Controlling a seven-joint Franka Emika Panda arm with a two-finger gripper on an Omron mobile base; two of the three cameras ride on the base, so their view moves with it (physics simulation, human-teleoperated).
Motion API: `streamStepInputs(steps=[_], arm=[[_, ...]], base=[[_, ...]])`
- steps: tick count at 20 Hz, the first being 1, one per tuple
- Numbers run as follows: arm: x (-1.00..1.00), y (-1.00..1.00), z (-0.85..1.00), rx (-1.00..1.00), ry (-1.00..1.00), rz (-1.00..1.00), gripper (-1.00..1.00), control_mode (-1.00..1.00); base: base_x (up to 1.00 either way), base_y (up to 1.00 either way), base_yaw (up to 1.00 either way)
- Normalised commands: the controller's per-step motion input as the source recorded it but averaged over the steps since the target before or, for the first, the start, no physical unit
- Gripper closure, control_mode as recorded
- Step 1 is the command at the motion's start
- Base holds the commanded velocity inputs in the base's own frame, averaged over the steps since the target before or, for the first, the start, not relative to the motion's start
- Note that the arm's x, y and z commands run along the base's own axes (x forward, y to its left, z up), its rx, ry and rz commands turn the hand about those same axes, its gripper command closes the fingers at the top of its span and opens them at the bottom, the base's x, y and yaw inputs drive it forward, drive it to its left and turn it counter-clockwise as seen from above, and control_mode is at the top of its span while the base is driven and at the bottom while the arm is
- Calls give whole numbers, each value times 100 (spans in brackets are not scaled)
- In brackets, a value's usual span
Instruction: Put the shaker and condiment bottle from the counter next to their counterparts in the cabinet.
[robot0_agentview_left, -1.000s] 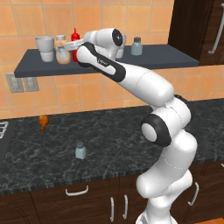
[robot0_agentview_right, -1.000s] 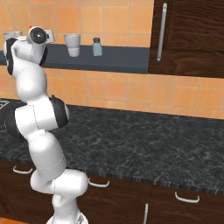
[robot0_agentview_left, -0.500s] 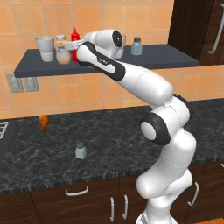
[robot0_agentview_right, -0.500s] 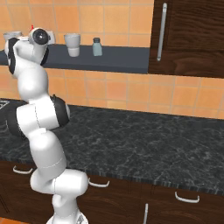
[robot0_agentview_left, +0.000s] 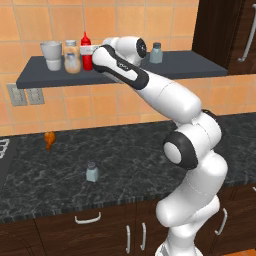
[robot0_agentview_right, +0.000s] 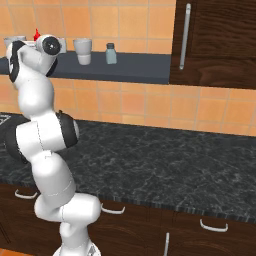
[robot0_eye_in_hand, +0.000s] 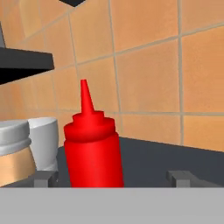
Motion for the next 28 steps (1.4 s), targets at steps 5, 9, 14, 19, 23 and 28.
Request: streamStepInputs(steps=[5, 9, 14, 19, 23, 28], arm=[[-21, -7, 0, 2, 0, 0, -100, -100], [-31, -2, 0, 2, 0, 0, -100, -100], [-44, -21, 12, 7, 0, 0, -100, -100], [-71, -26, 10, 9, 0, -3, -100, -100], [-84, -6, 1, 7, 0, -2, -100, -100], [-79, 0, 1, 7, 1, 0, -100, -100]], base=[[0, 0, 0], [0, 0, 0], [0, 0, 0], [0, 0, 0], [0, 0, 0], [0, 0, 0]])
